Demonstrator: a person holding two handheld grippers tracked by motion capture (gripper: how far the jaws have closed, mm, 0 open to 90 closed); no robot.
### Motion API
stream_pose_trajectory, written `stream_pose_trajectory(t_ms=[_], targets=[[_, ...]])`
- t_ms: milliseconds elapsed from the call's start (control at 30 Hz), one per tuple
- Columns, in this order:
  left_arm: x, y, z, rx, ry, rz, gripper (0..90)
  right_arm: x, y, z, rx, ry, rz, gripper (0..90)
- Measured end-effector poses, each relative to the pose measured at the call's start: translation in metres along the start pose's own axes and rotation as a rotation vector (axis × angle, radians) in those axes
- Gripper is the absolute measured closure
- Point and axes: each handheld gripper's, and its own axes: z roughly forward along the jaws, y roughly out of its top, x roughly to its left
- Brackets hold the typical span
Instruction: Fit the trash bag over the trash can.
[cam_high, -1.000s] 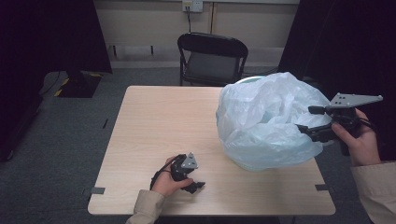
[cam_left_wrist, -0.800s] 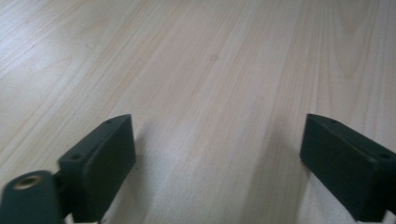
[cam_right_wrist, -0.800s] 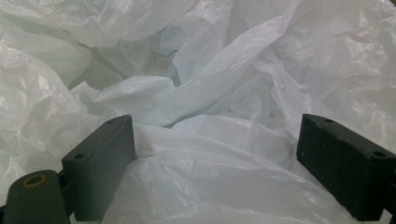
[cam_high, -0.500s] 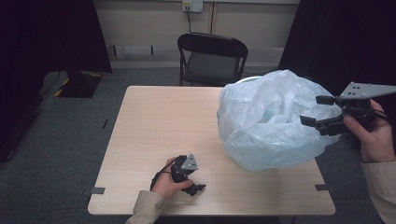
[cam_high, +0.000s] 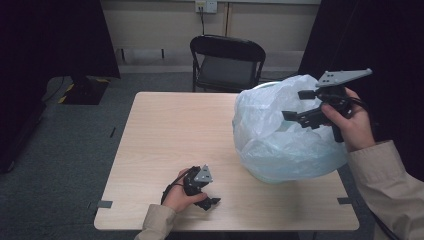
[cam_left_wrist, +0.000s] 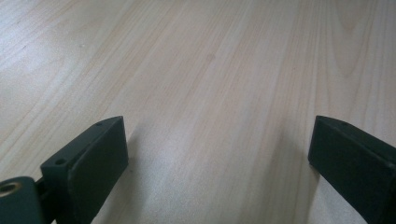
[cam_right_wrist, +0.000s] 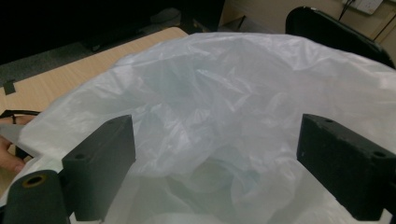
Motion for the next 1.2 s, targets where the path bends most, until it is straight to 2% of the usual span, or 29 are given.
stream_pose_trajectory(t_ms=[267,467,933,1200], targets=[[0.000,0.000,0.000,0.001,-0.002,0.002,3.6,-0.017,0.000,0.038,0.065,-0.023,0.046,11.0],[0.000,0.000,0.000,0.002,-0.002,0.003,3.3,-0.028,-0.008,0.057,0.099,-0.034,0.085,11.0],[-0.001,0.001,0.001,0.005,0.005,0.001,2.3,-0.035,-0.018,0.070,0.141,-0.053,0.087,10.8],[-0.001,0.001,0.001,0.006,0.003,0.002,1.9,-0.034,-0.016,0.074,0.163,-0.063,0.052,11.1]])
